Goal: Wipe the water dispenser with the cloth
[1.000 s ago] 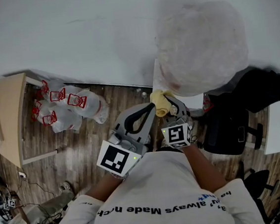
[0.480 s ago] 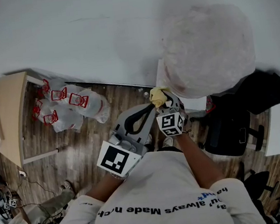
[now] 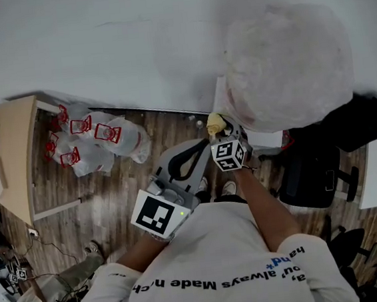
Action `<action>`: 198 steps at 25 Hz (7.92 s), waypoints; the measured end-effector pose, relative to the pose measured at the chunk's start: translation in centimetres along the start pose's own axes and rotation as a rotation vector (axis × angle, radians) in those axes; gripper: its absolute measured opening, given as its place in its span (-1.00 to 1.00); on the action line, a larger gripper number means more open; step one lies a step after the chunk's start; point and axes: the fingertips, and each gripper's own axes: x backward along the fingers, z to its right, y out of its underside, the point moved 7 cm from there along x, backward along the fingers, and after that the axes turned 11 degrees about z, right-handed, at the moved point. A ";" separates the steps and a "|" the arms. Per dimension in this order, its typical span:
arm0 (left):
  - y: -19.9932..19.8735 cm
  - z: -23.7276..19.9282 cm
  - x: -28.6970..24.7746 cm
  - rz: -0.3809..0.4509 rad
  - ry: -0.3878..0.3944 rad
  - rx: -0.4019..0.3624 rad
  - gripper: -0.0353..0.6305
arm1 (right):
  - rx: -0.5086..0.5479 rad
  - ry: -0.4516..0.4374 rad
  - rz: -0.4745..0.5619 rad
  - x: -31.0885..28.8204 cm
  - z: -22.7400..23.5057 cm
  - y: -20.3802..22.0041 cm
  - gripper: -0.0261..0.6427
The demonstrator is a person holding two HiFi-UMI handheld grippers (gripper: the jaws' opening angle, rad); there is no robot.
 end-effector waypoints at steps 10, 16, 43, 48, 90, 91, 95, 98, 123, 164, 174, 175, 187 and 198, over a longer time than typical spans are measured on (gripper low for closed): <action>-0.1 -0.6 -0.1 -0.007 -0.003 0.002 -0.84 | 0.019 -0.043 -0.092 -2.1 -0.3 2.9 -0.74; -0.1 -0.5 -0.3 -0.003 -0.006 0.001 -0.84 | -0.006 -0.065 -0.125 -2.4 -0.2 3.3 -0.74; -0.5 0.8 0.3 0.008 -0.009 0.003 -0.83 | -0.040 -0.130 -0.144 -0.4 -1.7 3.6 -0.74; -0.4 0.9 0.3 0.007 -0.008 0.005 -0.84 | -0.039 -0.142 -0.141 0.2 -2.2 3.9 -0.74; -0.3 2.4 0.2 0.003 0.007 -0.002 -0.84 | -0.066 0.033 -0.120 3.3 1.9 4.8 -0.73; -0.2 2.4 0.2 0.001 0.007 -0.002 -0.84 | -0.062 0.036 -0.128 3.3 2.1 5.2 -0.73; -0.2 2.4 -0.1 0.001 0.008 0.001 -0.84 | -0.079 0.029 -0.146 2.9 2.3 6.1 -0.74; -0.2 2.5 -0.1 -0.005 0.009 0.003 -0.84 | -0.105 0.026 -0.153 2.8 2.3 6.0 -0.74; -0.4 2.9 -0.5 0.018 0.018 -0.001 -0.84 | -0.147 -0.025 -0.141 6.7 0.5 7.6 -0.74; -0.2 3.1 -1.0 0.023 0.013 0.003 -0.84 | -0.107 0.032 -0.174 9.9 7.9 11.0 -0.75; -0.1 3.1 -1.2 0.024 0.016 0.008 -0.84 | -0.121 0.037 -0.163 11.9 6.7 11.7 -0.75; -0.1 3.1 -1.2 0.025 0.017 0.008 -0.84 | -0.119 0.037 -0.159 12.1 6.6 11.8 -0.75; -0.2 2.9 -1.5 0.025 0.016 0.006 -0.84 | -0.223 0.113 -0.128 13.7 11.0 11.2 -0.74; -0.1 2.8 -1.8 0.015 0.012 0.006 -0.84 | -0.232 0.196 -0.170 10.5 20.9 13.7 -0.74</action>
